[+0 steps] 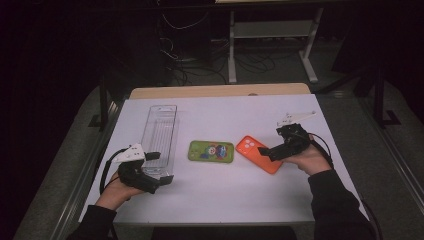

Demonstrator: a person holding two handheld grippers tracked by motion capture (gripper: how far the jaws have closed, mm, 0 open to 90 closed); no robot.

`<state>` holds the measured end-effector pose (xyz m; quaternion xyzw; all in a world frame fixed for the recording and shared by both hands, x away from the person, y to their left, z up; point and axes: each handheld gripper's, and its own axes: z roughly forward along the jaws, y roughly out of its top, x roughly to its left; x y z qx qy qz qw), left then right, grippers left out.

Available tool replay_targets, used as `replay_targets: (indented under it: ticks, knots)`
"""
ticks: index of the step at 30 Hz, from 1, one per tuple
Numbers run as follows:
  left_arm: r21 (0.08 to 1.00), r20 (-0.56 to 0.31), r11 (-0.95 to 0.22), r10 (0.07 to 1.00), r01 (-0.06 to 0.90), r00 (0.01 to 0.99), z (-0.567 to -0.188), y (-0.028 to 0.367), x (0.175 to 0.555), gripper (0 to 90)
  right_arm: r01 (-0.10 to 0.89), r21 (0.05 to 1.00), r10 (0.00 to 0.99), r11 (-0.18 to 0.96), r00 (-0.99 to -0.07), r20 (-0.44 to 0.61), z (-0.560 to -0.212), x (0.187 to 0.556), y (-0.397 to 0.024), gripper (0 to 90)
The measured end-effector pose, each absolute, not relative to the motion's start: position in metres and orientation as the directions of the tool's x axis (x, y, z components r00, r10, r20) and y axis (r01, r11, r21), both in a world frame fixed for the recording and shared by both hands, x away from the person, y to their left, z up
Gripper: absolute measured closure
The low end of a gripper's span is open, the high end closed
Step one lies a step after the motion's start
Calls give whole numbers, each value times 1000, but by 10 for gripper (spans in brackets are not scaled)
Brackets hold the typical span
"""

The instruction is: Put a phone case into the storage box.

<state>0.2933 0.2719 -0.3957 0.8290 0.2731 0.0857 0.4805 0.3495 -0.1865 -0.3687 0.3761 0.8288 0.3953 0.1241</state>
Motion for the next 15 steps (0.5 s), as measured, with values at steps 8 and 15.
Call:
replay_targets:
  ticks: [8, 15]
  knots:
    - [852, -130, -370, 535, 371, 835, -396, 270, 293, 0, 515, 770, 731, 376, -675, 95, -356, 364, -190, 0]
    - [851, -135, -367, 538, 375, 832, -396, 270, 293, 0, 531, 747, 732, 400, -675, 88, -361, 369, -188, 0]
